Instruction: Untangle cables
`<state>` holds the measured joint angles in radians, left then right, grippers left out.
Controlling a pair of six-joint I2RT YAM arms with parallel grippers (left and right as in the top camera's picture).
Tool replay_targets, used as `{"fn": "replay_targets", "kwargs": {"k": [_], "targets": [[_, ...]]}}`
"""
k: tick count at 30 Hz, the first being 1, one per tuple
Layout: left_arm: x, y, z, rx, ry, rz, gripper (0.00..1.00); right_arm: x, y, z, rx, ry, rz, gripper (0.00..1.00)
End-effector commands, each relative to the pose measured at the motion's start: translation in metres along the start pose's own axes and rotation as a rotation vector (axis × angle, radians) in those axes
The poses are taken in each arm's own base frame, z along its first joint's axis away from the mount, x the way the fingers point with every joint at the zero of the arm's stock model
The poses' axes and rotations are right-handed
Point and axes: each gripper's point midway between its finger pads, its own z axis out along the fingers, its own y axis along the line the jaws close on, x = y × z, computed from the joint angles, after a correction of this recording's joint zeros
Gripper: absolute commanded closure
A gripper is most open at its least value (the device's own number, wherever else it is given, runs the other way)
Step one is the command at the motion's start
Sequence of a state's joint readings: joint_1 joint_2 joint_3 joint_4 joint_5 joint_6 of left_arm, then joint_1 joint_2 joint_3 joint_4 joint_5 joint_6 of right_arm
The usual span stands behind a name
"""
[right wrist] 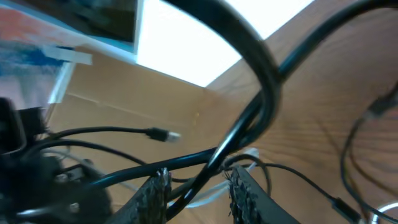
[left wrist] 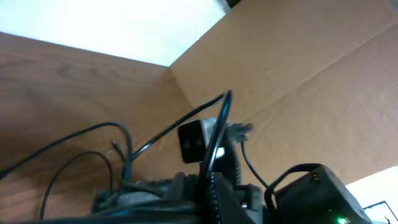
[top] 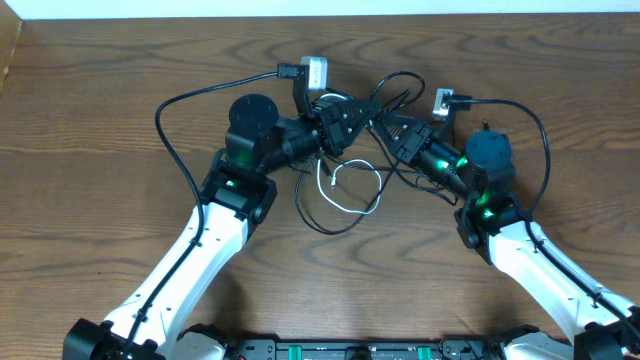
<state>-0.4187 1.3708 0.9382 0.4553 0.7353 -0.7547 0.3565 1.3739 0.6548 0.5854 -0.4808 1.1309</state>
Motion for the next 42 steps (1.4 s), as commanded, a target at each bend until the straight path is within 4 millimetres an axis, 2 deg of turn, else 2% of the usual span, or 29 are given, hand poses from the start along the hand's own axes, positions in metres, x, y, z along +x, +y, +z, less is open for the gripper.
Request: {"fn": "replay_targets", "kwargs": {"k": [1, 8, 15, 19, 22, 24, 25, 26, 27, 37, 42], "targets": [[-0.004, -0.041, -0.005, 0.122, 0.007, 0.074, 0.93, -0.001, -0.031, 0.0, 0.12, -0.028, -0.007, 0.73], [-0.011, -0.05, -0.012, 0.135, -0.019, 0.097, 0.92, 0.004, -0.051, -0.004, 0.208, -0.012, -0.046, 0.72], [-0.033, -0.051, -0.031, 0.115, -0.084, 0.122, 0.92, 0.013, -0.07, -0.009, 0.288, 0.028, -0.075, 0.7], [-0.041, -0.06, -0.042, 0.122, -0.115, 0.147, 0.92, 0.016, -0.084, -0.013, 0.352, 0.029, -0.056, 0.68], [-0.044, -0.067, -0.047, 0.13, -0.127, 0.162, 0.92, 0.017, -0.087, -0.014, 0.364, 0.034, -0.054, 0.68], [-0.045, -0.07, -0.048, 0.133, -0.131, 0.167, 0.92, 0.017, -0.087, -0.014, 0.364, 0.034, -0.053, 0.71], [-0.045, -0.07, -0.048, 0.133, -0.131, 0.166, 0.93, 0.017, -0.087, -0.014, 0.362, 0.033, -0.054, 0.79], [-0.045, -0.07, -0.048, 0.133, -0.13, 0.166, 0.92, 0.016, -0.086, -0.014, 0.36, 0.031, -0.055, 0.95], [-0.044, -0.069, -0.048, 0.132, -0.129, 0.164, 0.93, 0.016, -0.086, -0.014, 0.358, 0.03, -0.056, 0.99], [-0.047, -0.066, -0.05, 0.122, -0.136, 0.175, 0.93, 0.016, -0.084, -0.013, 0.35, 0.042, -0.109, 0.99], [-0.053, -0.04, -0.054, 0.017, -0.16, 0.164, 0.93, 0.024, -0.053, -0.005, 0.189, 0.115, -0.246, 0.99]]}}
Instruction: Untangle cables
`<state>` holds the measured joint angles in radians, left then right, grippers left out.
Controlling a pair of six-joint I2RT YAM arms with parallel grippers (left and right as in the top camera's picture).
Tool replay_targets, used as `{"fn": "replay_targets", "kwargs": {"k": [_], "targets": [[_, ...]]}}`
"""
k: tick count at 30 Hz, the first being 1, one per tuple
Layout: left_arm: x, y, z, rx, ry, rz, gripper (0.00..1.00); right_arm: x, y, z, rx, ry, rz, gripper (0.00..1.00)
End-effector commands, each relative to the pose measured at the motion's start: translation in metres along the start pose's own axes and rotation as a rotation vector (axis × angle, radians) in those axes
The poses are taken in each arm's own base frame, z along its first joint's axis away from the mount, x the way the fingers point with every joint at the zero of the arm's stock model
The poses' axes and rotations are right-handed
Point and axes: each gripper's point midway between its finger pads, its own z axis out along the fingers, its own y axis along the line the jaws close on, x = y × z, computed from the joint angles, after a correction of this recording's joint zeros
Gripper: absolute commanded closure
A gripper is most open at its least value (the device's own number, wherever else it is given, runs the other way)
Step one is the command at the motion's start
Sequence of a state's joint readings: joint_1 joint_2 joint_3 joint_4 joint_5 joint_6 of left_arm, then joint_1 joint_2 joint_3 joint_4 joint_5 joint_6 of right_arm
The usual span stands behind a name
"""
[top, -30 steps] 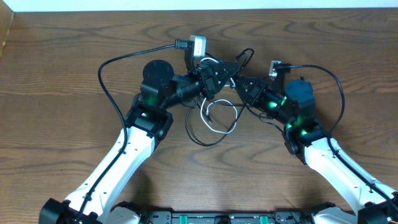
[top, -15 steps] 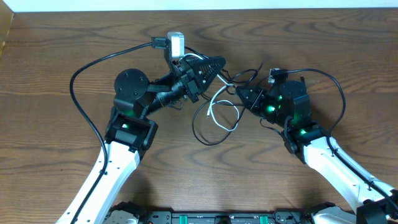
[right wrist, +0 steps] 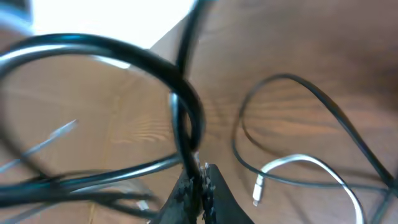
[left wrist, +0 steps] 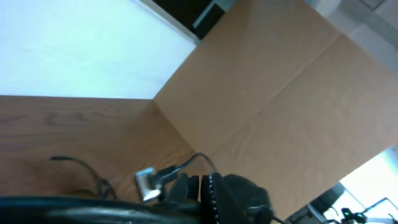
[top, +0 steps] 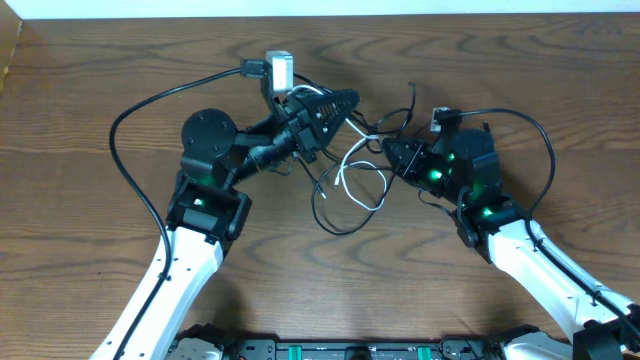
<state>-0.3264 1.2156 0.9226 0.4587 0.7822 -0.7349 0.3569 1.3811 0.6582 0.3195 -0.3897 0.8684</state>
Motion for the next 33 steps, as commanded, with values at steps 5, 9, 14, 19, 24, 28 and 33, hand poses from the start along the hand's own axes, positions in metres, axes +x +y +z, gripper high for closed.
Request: {"fn": "replay_targets", "kwargs": {"k": [5, 9, 14, 19, 24, 28, 33], "targets": [[-0.021, 0.039, -0.014, -0.212, -0.087, -0.022, 0.92, 0.011, 0.059, -0.009, -0.311, 0.059, -0.348, 0.99], [-0.021, 0.047, -0.016, -0.251, -0.097, -0.035, 0.92, 0.026, 0.089, -0.024, -0.503, 0.113, -0.491, 0.99], [-0.02, 0.048, -0.016, -0.253, -0.095, -0.037, 0.92, 0.048, 0.12, -0.049, -0.729, 0.182, -0.639, 0.99], [-0.019, 0.05, -0.016, -0.256, -0.091, -0.042, 0.92, 0.065, 0.141, -0.067, -0.874, 0.211, -0.736, 0.99], [-0.019, 0.05, -0.016, -0.256, -0.092, -0.041, 0.93, 0.086, 0.152, -0.079, -0.98, 0.259, -0.809, 0.99], [-0.02, 0.051, -0.016, -0.262, -0.096, -0.042, 0.92, 0.104, 0.155, -0.079, -1.009, 0.298, -0.828, 0.99], [-0.03, 0.062, -0.021, -0.325, -0.163, -0.08, 0.92, 0.128, 0.156, -0.079, -1.038, 0.357, -0.847, 0.99]]}}
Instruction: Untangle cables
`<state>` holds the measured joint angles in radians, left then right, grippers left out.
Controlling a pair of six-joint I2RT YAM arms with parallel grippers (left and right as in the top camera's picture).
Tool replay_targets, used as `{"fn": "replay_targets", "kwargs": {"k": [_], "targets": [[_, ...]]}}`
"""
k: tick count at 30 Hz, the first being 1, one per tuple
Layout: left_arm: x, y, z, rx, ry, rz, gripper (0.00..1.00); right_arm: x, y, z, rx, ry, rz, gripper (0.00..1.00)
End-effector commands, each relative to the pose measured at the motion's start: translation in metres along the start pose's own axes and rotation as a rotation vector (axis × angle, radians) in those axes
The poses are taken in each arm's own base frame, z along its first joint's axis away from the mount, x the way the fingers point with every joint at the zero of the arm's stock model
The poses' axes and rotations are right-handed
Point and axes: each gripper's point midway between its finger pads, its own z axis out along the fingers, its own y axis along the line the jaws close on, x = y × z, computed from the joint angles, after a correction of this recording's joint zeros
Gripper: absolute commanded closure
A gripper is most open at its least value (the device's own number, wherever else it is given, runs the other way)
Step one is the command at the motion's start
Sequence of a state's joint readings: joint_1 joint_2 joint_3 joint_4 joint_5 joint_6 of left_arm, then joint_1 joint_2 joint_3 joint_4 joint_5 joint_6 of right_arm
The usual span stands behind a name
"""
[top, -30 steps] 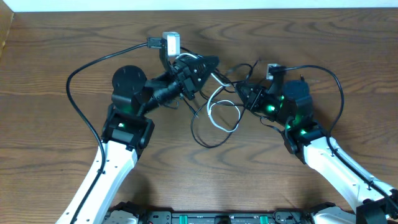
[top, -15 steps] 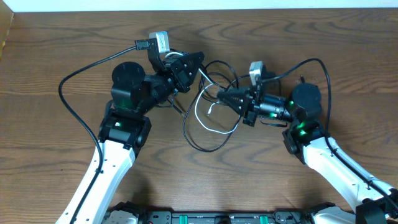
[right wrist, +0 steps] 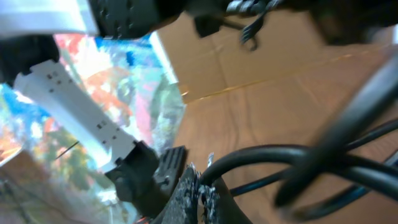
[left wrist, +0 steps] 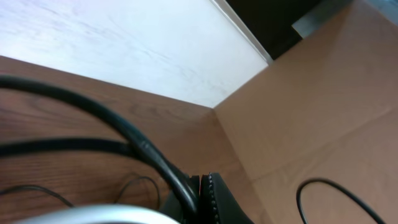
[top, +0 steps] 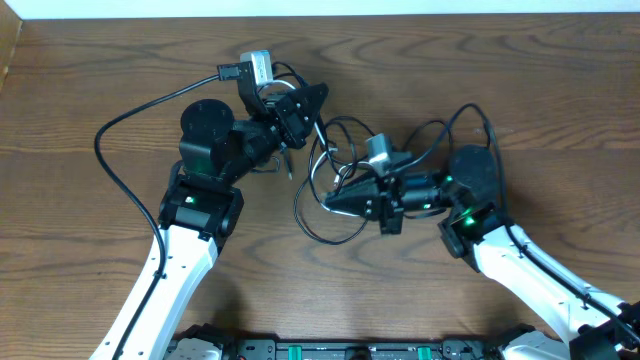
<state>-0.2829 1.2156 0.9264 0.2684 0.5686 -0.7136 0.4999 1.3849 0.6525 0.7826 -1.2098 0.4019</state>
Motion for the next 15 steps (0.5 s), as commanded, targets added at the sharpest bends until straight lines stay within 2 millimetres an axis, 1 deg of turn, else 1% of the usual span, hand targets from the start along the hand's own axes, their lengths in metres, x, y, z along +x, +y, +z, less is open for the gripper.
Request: {"fn": "replay_targets", "kwargs": {"k": [1, 4, 6, 9, 12, 15], "targets": [[-0.024, -0.001, -0.004, -0.042, -0.099, -0.006, 0.92, 0.015, 0.019, 0.012, -0.095, 0.049, -0.069, 0.99], [-0.027, 0.005, -0.004, -0.073, -0.118, -0.01, 0.92, 0.021, 0.031, 0.017, -0.151, 0.069, -0.112, 0.99], [-0.028, 0.01, -0.005, -0.099, -0.127, -0.016, 0.92, 0.026, 0.044, 0.02, -0.219, 0.081, -0.175, 0.99], [-0.025, 0.021, -0.006, -0.151, -0.128, -0.033, 0.92, 0.031, 0.057, 0.021, -0.292, 0.087, -0.254, 0.99], [-0.016, 0.031, -0.007, -0.193, -0.094, -0.052, 0.92, 0.031, 0.06, 0.023, -0.306, 0.079, -0.31, 0.99], [-0.003, 0.04, -0.008, -0.228, -0.043, -0.072, 0.92, 0.026, 0.063, 0.023, -0.315, 0.058, -0.391, 0.99]]}}
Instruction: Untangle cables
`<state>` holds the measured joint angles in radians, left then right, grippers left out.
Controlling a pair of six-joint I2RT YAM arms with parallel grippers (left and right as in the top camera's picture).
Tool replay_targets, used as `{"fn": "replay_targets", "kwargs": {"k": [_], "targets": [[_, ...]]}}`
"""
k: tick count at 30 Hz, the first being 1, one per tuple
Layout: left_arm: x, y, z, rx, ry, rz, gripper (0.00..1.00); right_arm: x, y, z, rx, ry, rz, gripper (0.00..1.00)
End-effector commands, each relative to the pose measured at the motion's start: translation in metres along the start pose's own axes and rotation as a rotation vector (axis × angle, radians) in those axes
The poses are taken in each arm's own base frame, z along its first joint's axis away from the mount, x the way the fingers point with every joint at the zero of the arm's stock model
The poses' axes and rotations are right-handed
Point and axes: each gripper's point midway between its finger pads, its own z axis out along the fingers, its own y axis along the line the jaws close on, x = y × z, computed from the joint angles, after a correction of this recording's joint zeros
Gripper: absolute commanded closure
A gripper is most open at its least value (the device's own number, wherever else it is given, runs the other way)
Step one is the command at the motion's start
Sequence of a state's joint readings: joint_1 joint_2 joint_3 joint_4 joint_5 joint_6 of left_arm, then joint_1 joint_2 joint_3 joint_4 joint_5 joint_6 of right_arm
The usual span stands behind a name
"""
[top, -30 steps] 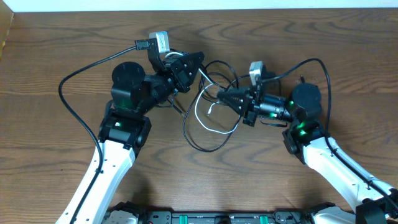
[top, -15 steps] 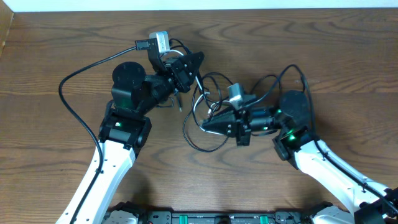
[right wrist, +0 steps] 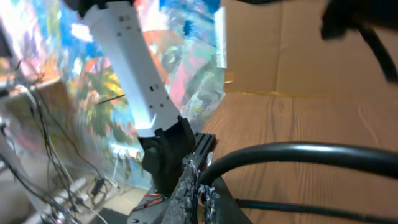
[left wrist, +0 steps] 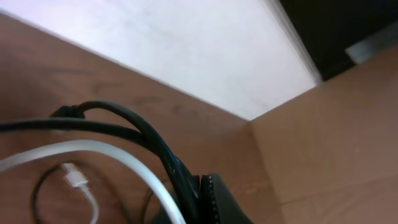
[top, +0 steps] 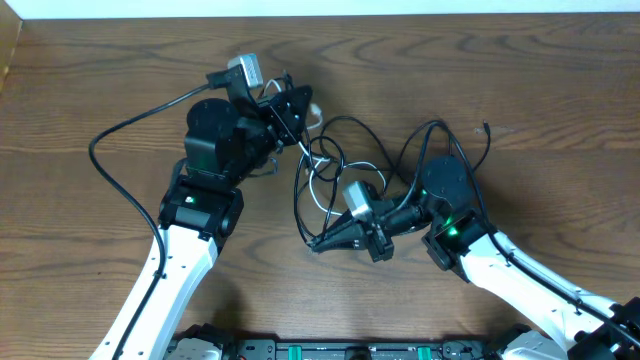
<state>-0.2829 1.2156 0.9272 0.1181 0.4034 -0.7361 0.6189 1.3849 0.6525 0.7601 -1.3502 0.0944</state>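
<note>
A tangle of black cables (top: 301, 196) with a thin white cable (top: 318, 167) lies mid-table between the arms. My left gripper (top: 297, 103) is at the back, shut on a black cable (left wrist: 134, 127); the white cable (left wrist: 118, 152) and its small plug (left wrist: 73, 177) pass just beside the jaws. My right gripper (top: 322, 243) points left near the front of the tangle and is shut on a black cable (right wrist: 323, 151) that arcs away to the right. A further black loop (top: 432, 138) rises behind the right arm.
Wooden table (top: 560, 80) all around. A black cord (top: 97, 140) bows out to the left of the left arm. A loose black cable end (top: 486, 127) lies at the right. Cardboard walls (left wrist: 336, 137) edge the table.
My right gripper has moved toward the table's front with its black cable, and the strand is drawn longer. The left gripper shifted slightly back and still pinches its cable.
Both grippers were close together at the tangle at the back, left shut on a black cable, right open around one. Then the right was shut on it and the left had moved left. Later the right pointed left at mid-table; now the loops are spread wider.
</note>
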Motion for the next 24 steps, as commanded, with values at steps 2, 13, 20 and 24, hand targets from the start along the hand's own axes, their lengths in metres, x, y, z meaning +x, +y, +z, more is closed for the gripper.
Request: {"fn": "replay_targets", "kwargs": {"k": [2, 13, 20, 24], "targets": [[0.0, -0.002, -0.004, -0.012, 0.02, 0.002, 0.92, -0.004, 0.011, 0.002, -0.059, -0.009, -0.173, 0.99], [0.057, -0.02, -0.014, 0.146, 0.312, 0.072, 0.92, -0.012, 0.005, 0.001, -0.011, -0.027, -0.456, 0.99], [0.087, -0.026, -0.024, 0.222, 0.437, 0.175, 0.92, -0.024, -0.022, -0.009, 0.148, -0.035, -0.482, 0.99], [0.092, -0.016, -0.025, 0.182, 0.457, 0.183, 0.92, -0.037, -0.049, -0.027, 0.312, -0.062, -0.411, 0.99]]}}
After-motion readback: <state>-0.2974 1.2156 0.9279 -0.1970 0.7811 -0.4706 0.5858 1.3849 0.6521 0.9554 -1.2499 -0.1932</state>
